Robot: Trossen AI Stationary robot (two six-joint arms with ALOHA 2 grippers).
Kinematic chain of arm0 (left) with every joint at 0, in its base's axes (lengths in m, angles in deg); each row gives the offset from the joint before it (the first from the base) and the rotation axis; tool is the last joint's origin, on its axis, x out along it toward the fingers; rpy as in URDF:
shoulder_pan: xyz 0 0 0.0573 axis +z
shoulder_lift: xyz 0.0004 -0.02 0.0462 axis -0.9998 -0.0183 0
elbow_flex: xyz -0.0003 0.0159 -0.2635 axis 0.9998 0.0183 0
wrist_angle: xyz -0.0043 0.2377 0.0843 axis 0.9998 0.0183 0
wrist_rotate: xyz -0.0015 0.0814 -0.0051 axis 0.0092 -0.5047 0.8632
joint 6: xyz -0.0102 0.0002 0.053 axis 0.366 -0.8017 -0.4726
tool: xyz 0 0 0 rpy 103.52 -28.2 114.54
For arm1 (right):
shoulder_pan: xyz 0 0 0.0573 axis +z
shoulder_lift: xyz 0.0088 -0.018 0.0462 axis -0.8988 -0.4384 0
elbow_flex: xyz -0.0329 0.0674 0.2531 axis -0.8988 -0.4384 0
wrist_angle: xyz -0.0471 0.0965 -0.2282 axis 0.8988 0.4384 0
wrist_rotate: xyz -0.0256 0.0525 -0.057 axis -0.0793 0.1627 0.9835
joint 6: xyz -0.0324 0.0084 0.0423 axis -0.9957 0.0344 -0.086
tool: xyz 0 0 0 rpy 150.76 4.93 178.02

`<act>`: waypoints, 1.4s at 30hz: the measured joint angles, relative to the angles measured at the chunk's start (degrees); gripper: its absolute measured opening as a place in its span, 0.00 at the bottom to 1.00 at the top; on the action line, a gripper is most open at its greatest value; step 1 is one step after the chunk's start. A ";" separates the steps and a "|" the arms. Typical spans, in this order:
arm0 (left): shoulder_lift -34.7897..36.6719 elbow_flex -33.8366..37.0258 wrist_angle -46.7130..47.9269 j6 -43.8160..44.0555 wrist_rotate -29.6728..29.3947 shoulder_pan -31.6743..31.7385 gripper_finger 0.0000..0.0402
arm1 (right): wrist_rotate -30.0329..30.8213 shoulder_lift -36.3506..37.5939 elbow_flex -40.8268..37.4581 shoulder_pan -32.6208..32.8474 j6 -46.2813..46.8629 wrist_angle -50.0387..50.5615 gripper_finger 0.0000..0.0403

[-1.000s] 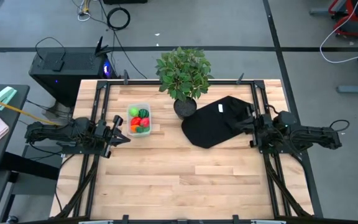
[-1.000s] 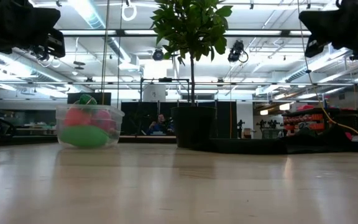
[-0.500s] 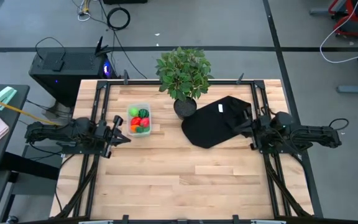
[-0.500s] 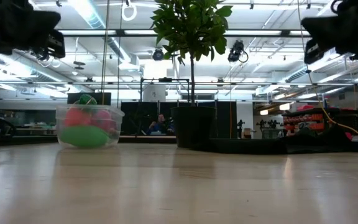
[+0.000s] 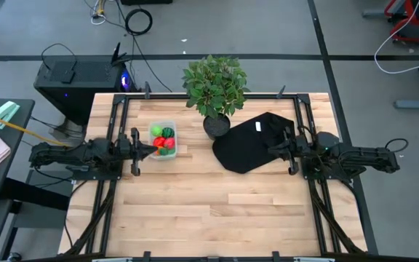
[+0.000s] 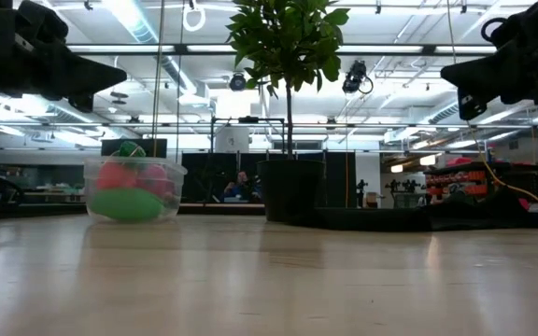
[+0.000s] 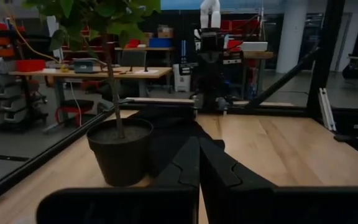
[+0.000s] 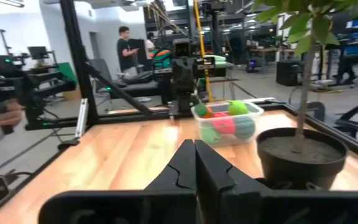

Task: Pick and placing Produce into tupperware
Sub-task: Return to Home Position

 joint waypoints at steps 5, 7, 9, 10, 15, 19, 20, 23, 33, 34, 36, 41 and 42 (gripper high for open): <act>0.00 0.00 0.78 0.75 0.78 0.00 0.01 | 2.78 -0.13 0.00 -0.02 -0.82 0.45 0.00; 0.00 -0.02 1.06 1.18 1.70 0.00 0.01 | 3.37 -0.56 0.00 -0.02 -1.14 0.58 0.00; -0.02 -0.04 1.35 1.29 2.74 0.00 0.01 | 4.44 -1.42 0.00 -0.01 -1.14 0.69 0.00; -0.02 -0.04 1.39 1.31 3.00 0.00 0.01 | 5.05 -2.09 0.00 -0.01 -1.14 0.87 0.00; -0.02 -0.04 1.54 1.31 3.38 0.00 0.01 | 5.91 -5.87 0.00 0.00 -1.19 1.06 0.00; -0.02 -0.04 1.62 1.31 3.52 0.00 0.01 | 4.40 -6.73 0.00 0.00 -2.20 0.68 0.00; -0.02 -0.04 1.64 1.31 3.55 0.00 0.01 | 4.10 -6.56 0.00 0.00 -2.56 0.12 0.00; -0.01 -0.04 1.58 1.50 3.57 -0.05 0.01 | 2.94 -5.86 0.02 0.00 -3.38 -1.86 0.00; -0.01 0.00 1.52 2.21 5.49 -0.06 0.02 | 0.07 -3.79 0.04 0.00 -4.40 -2.98 0.00; -0.02 0.00 1.47 2.30 5.50 -0.07 0.01 | 0.00 -3.21 0.04 0.00 -4.46 -2.88 0.00; -0.02 0.00 1.47 2.30 5.49 -0.07 0.01 | -0.14 -1.79 0.04 0.00 -4.65 -2.56 0.00; -0.02 0.00 1.44 2.30 5.52 -0.07 0.02 | -0.18 0.07 0.07 0.00 -4.66 -1.29 0.00; -0.01 0.00 1.42 2.28 5.51 -0.07 0.02 | -0.16 0.07 0.08 0.00 -4.15 -1.05 0.00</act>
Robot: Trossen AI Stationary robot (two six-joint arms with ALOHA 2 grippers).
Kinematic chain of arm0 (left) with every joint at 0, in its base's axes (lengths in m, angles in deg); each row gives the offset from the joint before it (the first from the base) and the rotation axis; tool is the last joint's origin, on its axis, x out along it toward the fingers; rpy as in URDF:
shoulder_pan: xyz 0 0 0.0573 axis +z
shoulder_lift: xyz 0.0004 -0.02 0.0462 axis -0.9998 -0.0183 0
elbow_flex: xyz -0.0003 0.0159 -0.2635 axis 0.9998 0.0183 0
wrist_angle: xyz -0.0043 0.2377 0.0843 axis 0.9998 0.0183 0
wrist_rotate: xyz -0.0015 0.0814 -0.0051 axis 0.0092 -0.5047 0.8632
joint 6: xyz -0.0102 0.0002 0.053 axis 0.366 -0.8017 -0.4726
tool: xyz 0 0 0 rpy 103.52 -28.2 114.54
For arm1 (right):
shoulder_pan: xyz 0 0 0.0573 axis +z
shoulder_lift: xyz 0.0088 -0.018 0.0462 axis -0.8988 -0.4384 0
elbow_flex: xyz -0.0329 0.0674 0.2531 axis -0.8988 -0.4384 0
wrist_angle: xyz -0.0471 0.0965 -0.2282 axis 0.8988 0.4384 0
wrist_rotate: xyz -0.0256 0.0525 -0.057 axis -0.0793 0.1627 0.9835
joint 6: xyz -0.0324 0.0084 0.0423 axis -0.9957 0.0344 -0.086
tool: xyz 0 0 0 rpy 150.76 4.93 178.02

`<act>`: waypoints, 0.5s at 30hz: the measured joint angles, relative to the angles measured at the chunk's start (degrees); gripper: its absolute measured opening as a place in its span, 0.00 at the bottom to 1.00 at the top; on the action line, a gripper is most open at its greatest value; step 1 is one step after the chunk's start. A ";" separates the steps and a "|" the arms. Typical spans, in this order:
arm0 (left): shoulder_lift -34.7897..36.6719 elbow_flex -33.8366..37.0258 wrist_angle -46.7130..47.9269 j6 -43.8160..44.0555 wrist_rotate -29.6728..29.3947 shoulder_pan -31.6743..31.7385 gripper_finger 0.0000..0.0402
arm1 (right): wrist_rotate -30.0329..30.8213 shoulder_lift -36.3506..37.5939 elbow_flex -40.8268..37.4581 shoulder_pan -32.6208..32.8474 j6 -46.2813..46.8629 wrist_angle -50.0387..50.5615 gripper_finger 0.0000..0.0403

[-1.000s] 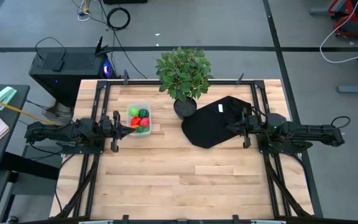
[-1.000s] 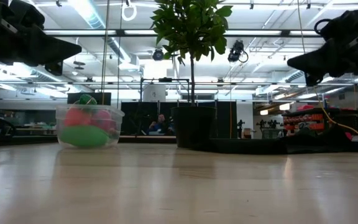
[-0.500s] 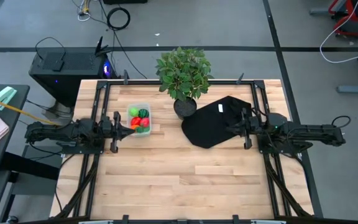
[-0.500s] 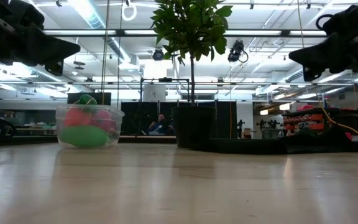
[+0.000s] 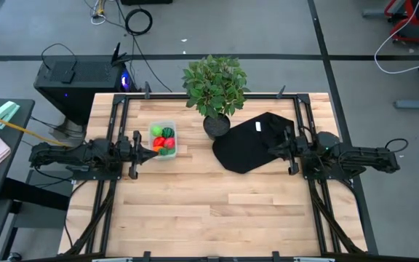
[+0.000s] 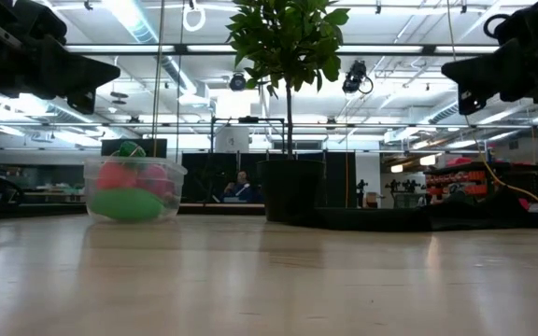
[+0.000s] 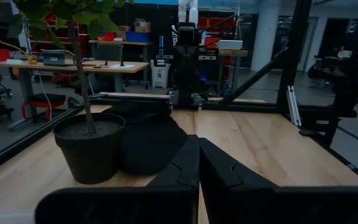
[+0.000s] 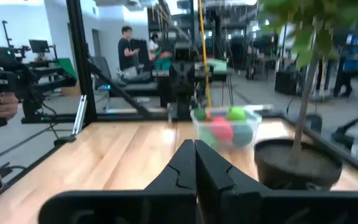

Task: Pick and placing Produce into tupperware
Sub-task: Return to Home Position

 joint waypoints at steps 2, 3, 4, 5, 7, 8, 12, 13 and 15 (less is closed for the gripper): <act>0.01 0.00 -0.01 0.00 0.04 0.00 0.01 | 0.06 -0.03 0.00 0.00 1.20 1.19 0.00; 0.01 0.00 -0.02 0.00 0.04 0.00 0.01 | 0.07 -0.04 -0.01 0.00 1.40 1.18 0.00; 0.01 0.00 0.00 0.02 0.01 0.00 0.01 | 0.07 0.00 -0.01 0.00 1.45 0.88 0.00; -0.01 0.00 -0.02 0.02 0.05 0.00 0.01 | 0.07 0.00 -0.01 0.00 1.49 0.75 0.00; 0.01 0.00 -0.09 0.17 0.03 0.00 0.02 | 0.21 0.00 -0.01 0.00 1.91 0.95 0.00; 0.01 0.00 -0.10 0.31 0.03 0.00 0.03 | 0.21 0.00 -0.01 0.00 2.08 0.91 0.00; 0.01 0.02 -0.56 0.46 0.02 0.00 0.02 | 0.22 0.00 -0.01 0.00 3.31 0.91 0.02; 0.01 0.02 -0.61 0.48 0.01 0.00 0.01 | 0.22 0.00 -0.01 0.00 3.68 0.93 0.02; 0.01 0.02 -0.70 0.46 0.01 0.00 0.01 | 0.22 0.00 -0.01 0.00 4.87 0.91 0.03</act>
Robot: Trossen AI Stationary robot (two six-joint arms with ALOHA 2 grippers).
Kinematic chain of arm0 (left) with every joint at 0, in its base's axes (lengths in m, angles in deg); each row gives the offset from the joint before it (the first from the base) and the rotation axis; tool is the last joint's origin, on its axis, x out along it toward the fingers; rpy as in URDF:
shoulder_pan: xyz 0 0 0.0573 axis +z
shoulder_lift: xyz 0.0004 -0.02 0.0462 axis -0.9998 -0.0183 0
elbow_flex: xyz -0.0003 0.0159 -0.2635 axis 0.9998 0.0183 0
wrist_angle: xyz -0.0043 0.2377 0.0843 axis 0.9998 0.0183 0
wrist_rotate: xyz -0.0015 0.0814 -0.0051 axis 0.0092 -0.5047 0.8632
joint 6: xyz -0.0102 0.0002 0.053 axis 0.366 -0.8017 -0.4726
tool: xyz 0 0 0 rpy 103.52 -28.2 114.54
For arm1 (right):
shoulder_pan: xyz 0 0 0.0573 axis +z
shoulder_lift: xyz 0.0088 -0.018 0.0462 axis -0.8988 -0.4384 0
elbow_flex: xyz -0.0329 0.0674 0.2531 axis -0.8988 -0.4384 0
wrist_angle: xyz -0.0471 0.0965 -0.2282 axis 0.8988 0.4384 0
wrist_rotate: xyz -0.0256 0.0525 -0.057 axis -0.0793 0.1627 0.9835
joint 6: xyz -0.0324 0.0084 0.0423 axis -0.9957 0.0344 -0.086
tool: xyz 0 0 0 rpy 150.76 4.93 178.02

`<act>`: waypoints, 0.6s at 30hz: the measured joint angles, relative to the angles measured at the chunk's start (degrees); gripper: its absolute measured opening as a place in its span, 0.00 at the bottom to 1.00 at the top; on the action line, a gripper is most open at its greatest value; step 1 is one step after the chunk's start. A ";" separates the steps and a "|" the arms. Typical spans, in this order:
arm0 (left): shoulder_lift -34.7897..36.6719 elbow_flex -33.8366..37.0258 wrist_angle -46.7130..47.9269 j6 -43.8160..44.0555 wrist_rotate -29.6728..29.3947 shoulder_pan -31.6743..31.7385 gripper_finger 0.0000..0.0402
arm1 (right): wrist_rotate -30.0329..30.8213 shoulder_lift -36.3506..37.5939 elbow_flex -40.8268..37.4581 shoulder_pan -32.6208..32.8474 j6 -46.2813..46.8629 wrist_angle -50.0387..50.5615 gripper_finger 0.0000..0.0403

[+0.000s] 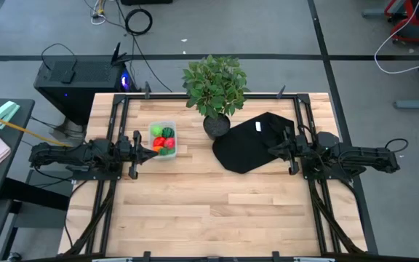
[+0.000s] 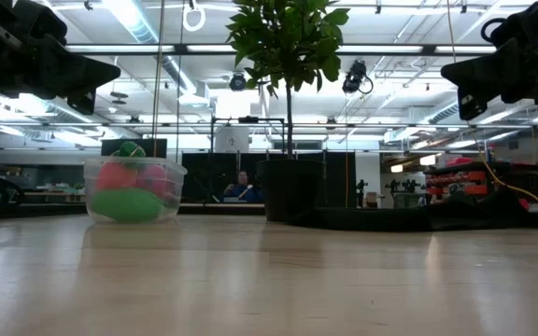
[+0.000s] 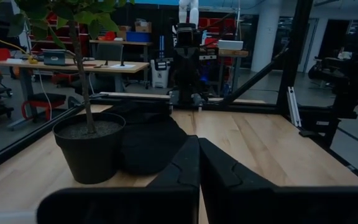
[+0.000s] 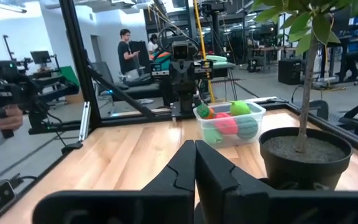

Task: Pick and placing Produce into tupperware
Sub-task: Return to Home Position

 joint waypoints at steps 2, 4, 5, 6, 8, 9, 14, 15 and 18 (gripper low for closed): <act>0.00 0.00 -0.02 0.00 0.00 0.00 0.03 | 0.01 0.00 0.00 0.00 1.12 0.02 0.04; 0.00 0.00 -0.06 0.00 0.00 0.00 0.06 | 0.00 0.00 0.00 0.00 1.57 0.00 0.05; 0.00 0.00 -0.07 0.02 0.00 0.00 0.08 | 0.00 0.00 0.00 0.00 1.57 0.02 0.05; 0.00 0.00 -0.09 0.02 0.00 0.00 0.09 | 0.00 0.00 0.00 0.00 1.58 0.02 0.05; 0.00 0.00 -0.15 0.02 0.00 0.00 0.12 | 0.00 0.00 0.00 0.00 1.59 0.02 0.05; 0.00 0.00 -0.20 0.02 0.00 0.00 0.13 | 0.00 0.00 0.00 0.00 1.59 0.02 0.05; 0.00 0.02 -0.30 0.00 -0.01 0.00 0.16 | 0.00 0.00 0.00 0.00 1.59 0.01 0.04; 0.00 0.02 -0.31 -0.01 -0.02 0.00 0.16 | 0.00 0.00 0.00 0.00 1.59 0.02 0.04; 0.00 0.02 -0.36 0.00 -0.02 0.00 0.16 | 0.00 0.00 0.00 0.00 1.59 0.02 0.05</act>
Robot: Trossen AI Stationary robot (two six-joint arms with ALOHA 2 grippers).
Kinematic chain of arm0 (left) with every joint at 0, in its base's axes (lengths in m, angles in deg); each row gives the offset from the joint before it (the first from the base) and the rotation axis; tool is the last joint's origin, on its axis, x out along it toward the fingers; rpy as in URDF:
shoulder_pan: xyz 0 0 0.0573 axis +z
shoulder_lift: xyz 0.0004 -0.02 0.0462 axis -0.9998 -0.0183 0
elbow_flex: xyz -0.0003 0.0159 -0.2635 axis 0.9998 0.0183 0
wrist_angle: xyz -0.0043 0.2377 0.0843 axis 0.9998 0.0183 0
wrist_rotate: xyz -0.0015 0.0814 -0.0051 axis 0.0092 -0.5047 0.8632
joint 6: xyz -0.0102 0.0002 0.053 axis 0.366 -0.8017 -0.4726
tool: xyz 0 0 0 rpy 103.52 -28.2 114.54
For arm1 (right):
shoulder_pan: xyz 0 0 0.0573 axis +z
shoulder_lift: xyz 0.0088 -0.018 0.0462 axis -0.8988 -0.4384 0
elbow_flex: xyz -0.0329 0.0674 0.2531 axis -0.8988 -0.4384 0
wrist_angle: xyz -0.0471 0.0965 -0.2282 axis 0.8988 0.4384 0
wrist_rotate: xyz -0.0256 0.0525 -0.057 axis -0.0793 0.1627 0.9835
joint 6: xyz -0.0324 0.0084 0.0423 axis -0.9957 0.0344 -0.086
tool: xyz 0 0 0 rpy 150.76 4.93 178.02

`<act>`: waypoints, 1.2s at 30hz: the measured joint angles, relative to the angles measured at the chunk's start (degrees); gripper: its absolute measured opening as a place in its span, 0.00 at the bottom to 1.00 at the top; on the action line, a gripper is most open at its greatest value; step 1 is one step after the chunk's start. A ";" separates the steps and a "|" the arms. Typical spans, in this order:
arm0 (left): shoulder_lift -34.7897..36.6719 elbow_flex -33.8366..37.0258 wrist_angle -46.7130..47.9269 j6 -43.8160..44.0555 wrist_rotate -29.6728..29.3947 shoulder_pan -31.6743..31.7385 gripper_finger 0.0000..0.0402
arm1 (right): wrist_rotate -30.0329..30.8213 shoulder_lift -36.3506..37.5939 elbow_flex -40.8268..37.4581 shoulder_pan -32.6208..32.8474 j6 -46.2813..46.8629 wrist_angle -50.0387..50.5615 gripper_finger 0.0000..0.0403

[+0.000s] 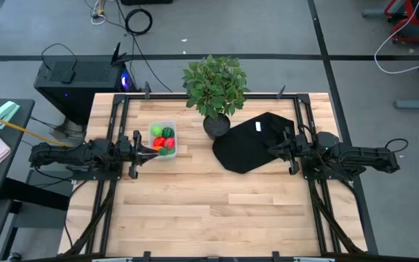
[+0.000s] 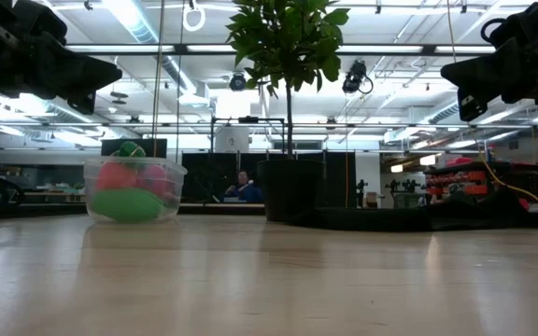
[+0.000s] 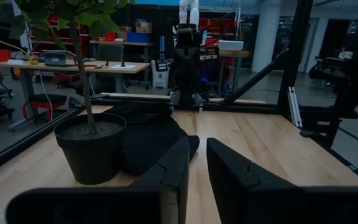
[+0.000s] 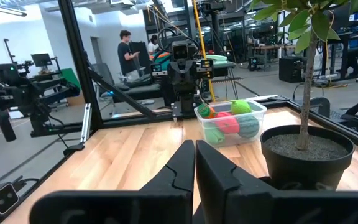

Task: Pick and placing Produce into tupperware
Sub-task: Return to Home Position

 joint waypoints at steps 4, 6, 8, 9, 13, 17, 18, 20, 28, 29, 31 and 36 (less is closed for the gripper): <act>0.00 0.00 -0.04 -0.03 0.00 0.00 0.15 | 0.00 0.00 0.00 0.00 0.00 -0.01 0.05; 0.00 0.00 -0.06 0.00 0.00 0.00 0.14 | 0.00 0.00 0.00 0.00 0.00 0.00 0.05; 0.00 0.00 -0.06 -0.04 0.00 0.00 0.13 | 0.00 0.00 0.00 0.00 0.00 -0.01 0.05; 0.00 0.00 -0.08 -0.02 0.00 0.00 0.13 | 0.00 0.00 0.00 0.00 0.00 0.00 0.05; 0.00 0.00 -0.12 -0.03 0.00 0.00 0.13 | 0.00 0.00 -0.01 0.00 0.00 0.00 0.05; 0.00 -0.01 -0.16 -0.04 0.00 0.00 0.15 | 0.00 0.00 -0.02 0.00 0.00 -0.02 0.05; 0.00 0.00 -0.17 -0.02 0.00 0.00 0.15 | 0.00 0.00 -0.02 0.00 0.00 -0.01 0.05; 0.00 0.00 -0.19 -0.02 0.00 0.00 0.16 | 0.00 0.00 -0.02 -0.01 0.00 0.00 0.05; 0.00 -0.02 -0.23 -0.02 -0.02 0.00 0.14 | 0.00 0.00 -0.04 -0.02 0.00 -0.02 0.05; 0.00 -0.02 -0.23 -0.03 -0.02 0.00 0.14 | 0.00 0.00 -0.04 -0.02 0.00 0.00 0.05; 0.00 -0.02 -0.23 -0.04 -0.02 0.00 0.13 | 0.00 0.00 -0.04 -0.02 0.00 0.00 0.05; 0.00 -0.02 -0.23 -0.03 0.00 0.00 0.14 | 0.00 0.00 -0.04 -0.02 0.00 -0.02 0.05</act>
